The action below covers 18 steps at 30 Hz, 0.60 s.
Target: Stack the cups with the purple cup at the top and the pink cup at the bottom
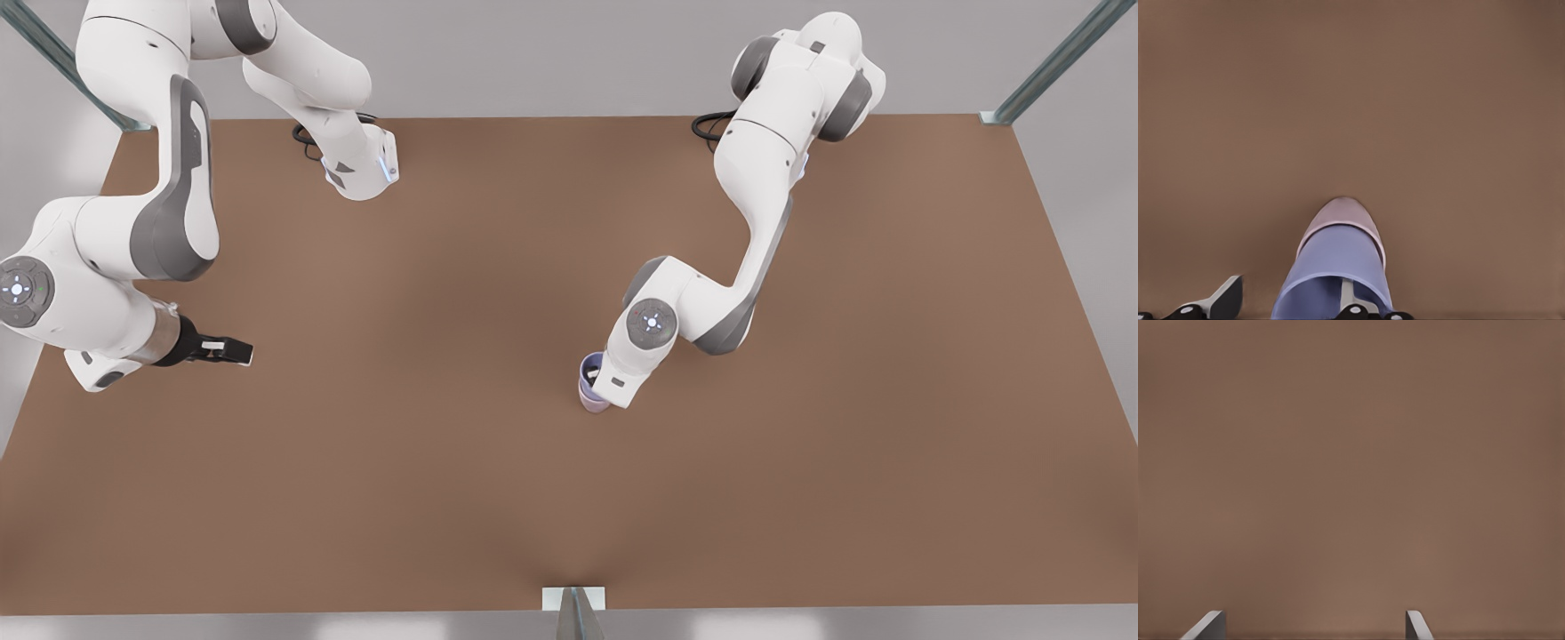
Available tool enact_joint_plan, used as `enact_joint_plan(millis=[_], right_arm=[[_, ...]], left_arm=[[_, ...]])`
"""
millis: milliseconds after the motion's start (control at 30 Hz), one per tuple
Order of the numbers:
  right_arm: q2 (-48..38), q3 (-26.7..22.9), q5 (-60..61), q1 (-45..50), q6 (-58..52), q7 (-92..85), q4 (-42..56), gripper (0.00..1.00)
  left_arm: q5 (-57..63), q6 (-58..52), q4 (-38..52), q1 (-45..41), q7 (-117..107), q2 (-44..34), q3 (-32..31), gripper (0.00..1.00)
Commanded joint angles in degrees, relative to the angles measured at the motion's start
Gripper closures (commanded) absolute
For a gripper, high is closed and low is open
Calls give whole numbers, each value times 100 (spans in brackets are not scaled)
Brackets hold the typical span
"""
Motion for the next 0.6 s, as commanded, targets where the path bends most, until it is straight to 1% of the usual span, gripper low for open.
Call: enact_joint_plan(millis=[0,100,167,200,233,267,300,333,367,400,433,467,567], right_arm=[[-2,2,8,0,-67,14,3,0],[-2,2,8,0,-58,14,3,0],[-2,2,8,0,-58,14,3,0],[-2,2,8,0,-58,14,3,0],[-11,2,8,0,-58,14,3,0],[-2,2,8,0,-67,14,3,0],[-2,2,8,0,-58,14,3,0],[-2,2,8,-9,-67,14,3,0],[-2,2,8,-9,-67,14,3,0],[-2,2,16,-35,-67,14,3,0],[-2,2,16,-35,-67,14,3,0],[-2,2,16,-26,-67,14,3,0],[-2,2,16,-26,-67,32,3,0]], left_arm=[[12,-58,8,0,-67,-14,-1,0],[21,-163,34,0,-49,-110,8,0],[56,-831,78,53,56,-286,43,0],[56,-1348,78,193,450,-566,78,0],[56,-1788,78,499,1116,-838,78,0],[100,-2307,78,1018,2661,-1208,122,0],[196,-2484,78,1336,3772,-1420,447,0],[197,-2537,78,1345,4563,-1508,991,0],[205,-2590,96,1354,5020,-1534,1272,0],[301,-2371,-517,1635,5066,-2157,1230,0],[399,-1670,-1298,1819,5031,-2718,984,0],[407,-1675,-1495,1820,5031,-2897,983,0],[469,-2018,-1373,1820,5040,-2818,983,0]])
